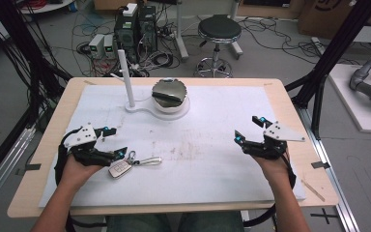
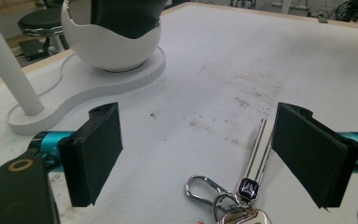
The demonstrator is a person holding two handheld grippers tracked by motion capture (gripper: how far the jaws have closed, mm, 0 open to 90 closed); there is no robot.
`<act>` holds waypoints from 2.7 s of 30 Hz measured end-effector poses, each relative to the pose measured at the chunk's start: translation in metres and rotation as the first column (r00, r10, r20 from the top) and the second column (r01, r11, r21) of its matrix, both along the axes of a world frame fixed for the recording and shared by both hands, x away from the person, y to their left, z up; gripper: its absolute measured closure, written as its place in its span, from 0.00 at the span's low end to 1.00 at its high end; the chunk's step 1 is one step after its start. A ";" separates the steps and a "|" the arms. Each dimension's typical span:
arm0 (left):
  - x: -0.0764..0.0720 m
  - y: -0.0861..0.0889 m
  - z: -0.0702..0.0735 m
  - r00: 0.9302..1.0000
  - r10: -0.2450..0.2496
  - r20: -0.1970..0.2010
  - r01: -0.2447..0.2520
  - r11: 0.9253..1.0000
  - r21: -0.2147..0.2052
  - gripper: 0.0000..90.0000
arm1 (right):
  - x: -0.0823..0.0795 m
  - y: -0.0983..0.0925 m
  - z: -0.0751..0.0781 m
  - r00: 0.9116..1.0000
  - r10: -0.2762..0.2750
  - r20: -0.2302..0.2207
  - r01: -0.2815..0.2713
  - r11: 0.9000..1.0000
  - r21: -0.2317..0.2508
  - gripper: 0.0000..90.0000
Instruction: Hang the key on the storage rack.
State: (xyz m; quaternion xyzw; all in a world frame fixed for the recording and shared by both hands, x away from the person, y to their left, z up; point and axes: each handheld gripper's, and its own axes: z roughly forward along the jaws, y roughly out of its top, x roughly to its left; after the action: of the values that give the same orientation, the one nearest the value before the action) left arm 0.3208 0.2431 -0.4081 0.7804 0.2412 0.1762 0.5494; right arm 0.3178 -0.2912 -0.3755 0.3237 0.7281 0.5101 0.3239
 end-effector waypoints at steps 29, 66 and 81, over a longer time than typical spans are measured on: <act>0.008 -0.049 -0.038 0.960 -0.214 -0.179 0.255 0.934 0.250 0.52 | 0.004 0.007 -0.005 0.999 0.034 -0.026 -0.034 0.999 -0.018 0.22; -0.001 -0.047 -0.031 0.965 -0.223 -0.138 0.256 0.917 0.307 0.82 | 0.003 0.005 -0.004 0.999 0.031 -0.016 -0.032 0.999 -0.011 0.22; -0.002 -0.029 0.013 0.986 -0.168 0.024 0.169 0.984 -0.049 0.82 | 0.002 0.007 -0.001 0.999 0.035 -0.008 -0.035 0.999 -0.008 0.22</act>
State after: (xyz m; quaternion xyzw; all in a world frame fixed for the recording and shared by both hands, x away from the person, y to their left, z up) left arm 0.3191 0.2140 -0.3949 0.7820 0.1733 0.1308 0.5842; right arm 0.3197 -0.2837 -0.3761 0.3114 0.7370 0.5115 0.3135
